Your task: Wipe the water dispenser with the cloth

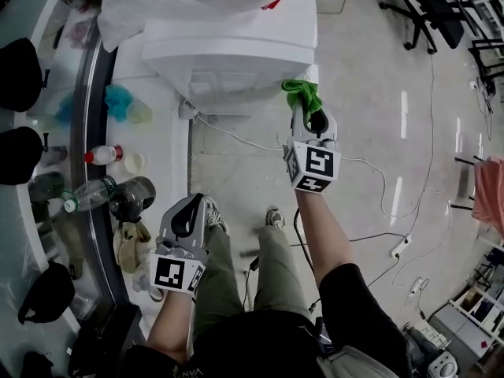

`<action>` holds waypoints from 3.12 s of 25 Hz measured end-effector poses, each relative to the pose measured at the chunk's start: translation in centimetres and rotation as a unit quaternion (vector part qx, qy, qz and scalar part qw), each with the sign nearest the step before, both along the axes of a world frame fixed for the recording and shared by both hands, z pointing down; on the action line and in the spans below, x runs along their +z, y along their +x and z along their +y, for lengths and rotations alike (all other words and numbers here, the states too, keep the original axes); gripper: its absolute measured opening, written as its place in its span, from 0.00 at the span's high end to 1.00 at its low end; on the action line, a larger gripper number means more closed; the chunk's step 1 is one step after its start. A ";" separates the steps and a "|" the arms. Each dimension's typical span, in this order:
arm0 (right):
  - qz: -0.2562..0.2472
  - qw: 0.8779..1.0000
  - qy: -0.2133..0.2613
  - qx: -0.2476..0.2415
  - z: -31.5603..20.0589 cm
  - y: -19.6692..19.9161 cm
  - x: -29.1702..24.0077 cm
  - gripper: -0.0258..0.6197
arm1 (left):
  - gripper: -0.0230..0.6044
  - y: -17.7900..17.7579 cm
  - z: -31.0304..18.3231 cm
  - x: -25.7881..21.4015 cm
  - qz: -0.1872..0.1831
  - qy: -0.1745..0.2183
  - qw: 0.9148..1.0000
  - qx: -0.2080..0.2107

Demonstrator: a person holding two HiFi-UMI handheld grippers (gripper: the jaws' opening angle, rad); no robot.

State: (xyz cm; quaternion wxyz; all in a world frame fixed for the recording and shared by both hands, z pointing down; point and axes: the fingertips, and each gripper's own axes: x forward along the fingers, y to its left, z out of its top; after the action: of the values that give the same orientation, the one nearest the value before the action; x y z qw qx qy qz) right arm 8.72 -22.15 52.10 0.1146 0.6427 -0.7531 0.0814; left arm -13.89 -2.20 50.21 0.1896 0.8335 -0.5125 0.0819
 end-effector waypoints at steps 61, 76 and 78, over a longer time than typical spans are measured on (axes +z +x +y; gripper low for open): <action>-0.053 0.983 -0.050 -0.166 4.9 -16.2 11.7 0.84 | 0.96 -1.2 -0.1 4.7 -0.066 0.018 0.997 0.039; -0.013 0.979 -0.087 -0.181 -1.1 -26.9 16.7 0.84 | 0.96 -11.9 -0.9 4.9 -0.079 0.041 0.996 -0.030; -0.010 0.983 -0.091 -0.161 -1.6 -24.9 16.8 0.84 | 0.96 -11.6 -1.0 4.9 -0.076 0.043 0.996 -0.029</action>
State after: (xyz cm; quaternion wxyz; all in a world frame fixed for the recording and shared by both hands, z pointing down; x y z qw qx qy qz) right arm -16.15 -23.75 68.92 0.1767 0.4988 -0.8375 0.1364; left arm -25.51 -3.20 55.12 0.1160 0.8173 -0.5520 0.1175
